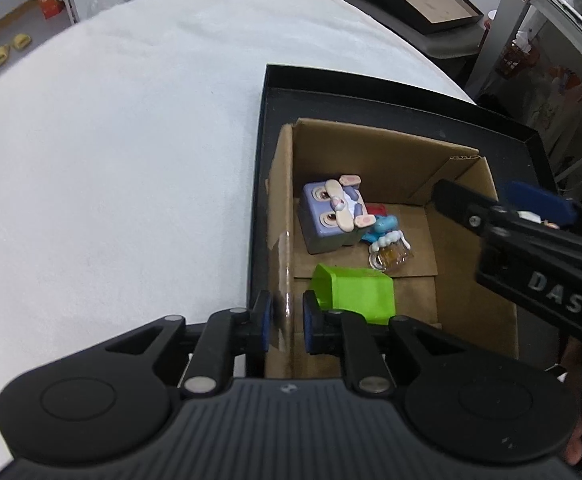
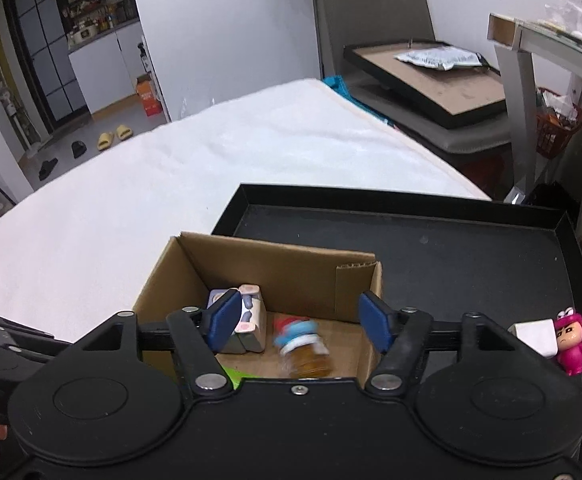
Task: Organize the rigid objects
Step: 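Open the right tool to drop the smurf into the box while the left tool releases the wall, then grasp the brown-haired doll on the tray with the right tool, then carry the brown-haired doll over the box with the right tool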
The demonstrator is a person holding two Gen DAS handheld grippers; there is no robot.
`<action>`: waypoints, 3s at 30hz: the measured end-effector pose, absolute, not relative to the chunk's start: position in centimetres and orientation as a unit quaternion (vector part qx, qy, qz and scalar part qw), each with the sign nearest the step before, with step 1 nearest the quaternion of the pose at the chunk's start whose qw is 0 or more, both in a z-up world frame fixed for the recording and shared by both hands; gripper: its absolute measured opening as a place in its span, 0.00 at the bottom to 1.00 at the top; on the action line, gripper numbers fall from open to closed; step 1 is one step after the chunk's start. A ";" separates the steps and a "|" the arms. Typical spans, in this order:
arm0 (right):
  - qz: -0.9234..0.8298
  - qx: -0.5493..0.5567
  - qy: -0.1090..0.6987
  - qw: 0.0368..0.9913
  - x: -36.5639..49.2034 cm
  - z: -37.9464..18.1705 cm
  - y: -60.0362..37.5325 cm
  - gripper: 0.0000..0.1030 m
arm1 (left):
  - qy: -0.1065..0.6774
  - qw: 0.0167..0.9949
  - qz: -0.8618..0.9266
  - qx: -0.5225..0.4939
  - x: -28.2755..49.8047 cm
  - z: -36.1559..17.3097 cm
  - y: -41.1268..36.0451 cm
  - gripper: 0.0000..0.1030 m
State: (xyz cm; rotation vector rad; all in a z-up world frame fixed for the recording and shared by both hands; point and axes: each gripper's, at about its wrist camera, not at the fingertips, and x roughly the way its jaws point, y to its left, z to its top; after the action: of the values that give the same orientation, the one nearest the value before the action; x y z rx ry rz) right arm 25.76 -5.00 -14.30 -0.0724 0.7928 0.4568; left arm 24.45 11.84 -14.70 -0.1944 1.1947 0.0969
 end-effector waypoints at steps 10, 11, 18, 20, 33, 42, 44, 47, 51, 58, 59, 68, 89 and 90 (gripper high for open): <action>0.216 -0.021 0.353 0.910 25.5 -12.9 -6.8 0.75 | 0.552 0.827 0.079 -0.068 24.9 -14.3 11.2 0.51; 0.213 -0.019 0.352 0.911 25.5 -12.9 -7.1 0.75 | 0.554 0.826 0.083 -0.067 25.0 -14.3 11.2 0.52; 0.191 -0.008 0.344 0.919 26.0 -12.9 -9.0 0.75 | 0.551 0.826 0.103 -0.054 25.8 -14.1 10.9 0.54; 0.185 -0.005 0.343 0.921 26.3 -13.0 -9.6 0.75 | 0.549 0.827 0.111 -0.049 26.0 -14.0 10.9 0.55; 0.114 0.007 0.353 0.929 27.3 -15.9 -12.3 0.78 | 0.551 0.820 0.153 -0.033 27.6 -14.5 10.4 0.57; 0.086 0.010 0.389 0.917 28.8 -18.7 -13.3 0.77 | 0.552 0.818 0.162 -0.009 29.0 -15.0 9.1 0.57; 0.083 0.009 0.396 0.915 29.1 -19.4 -13.5 0.76 | 0.555 0.815 0.166 -0.010 29.2 -15.3 9.1 0.57; 0.078 0.010 0.410 0.909 29.5 -20.3 -13.7 0.70 | 0.559 0.812 0.167 -0.003 29.3 -15.5 8.9 0.57; 0.068 0.004 0.424 0.903 30.1 -21.7 -13.8 0.62 | 0.562 0.810 0.167 0.006 29.5 -15.6 8.6 0.57; 0.062 -0.020 0.441 0.895 30.9 -23.2 -14.0 0.41 | 0.566 0.809 0.159 0.013 29.6 -15.9 8.0 0.57; 0.063 -0.025 0.443 0.894 30.9 -23.2 -14.0 0.41 | 0.566 0.809 0.159 0.012 29.5 -15.9 8.1 0.57; 0.067 0.007 0.433 0.899 30.1 -20.6 -14.6 0.41 | 0.565 0.812 0.144 0.007 28.7 -15.3 8.0 0.58; 0.083 0.020 0.403 0.911 26.7 -15.4 -13.1 0.41 | 0.559 0.822 0.103 -0.046 25.5 -13.9 9.3 0.58; 0.087 0.020 0.402 0.911 26.5 -15.2 -12.9 0.41 | 0.558 0.823 0.101 -0.047 25.4 -13.9 9.3 0.57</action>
State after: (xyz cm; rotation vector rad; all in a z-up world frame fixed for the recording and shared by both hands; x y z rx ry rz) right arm 26.48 -12.92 -15.16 0.0420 0.8277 0.1790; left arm 25.42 9.34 -13.86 -0.0996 1.1864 0.2154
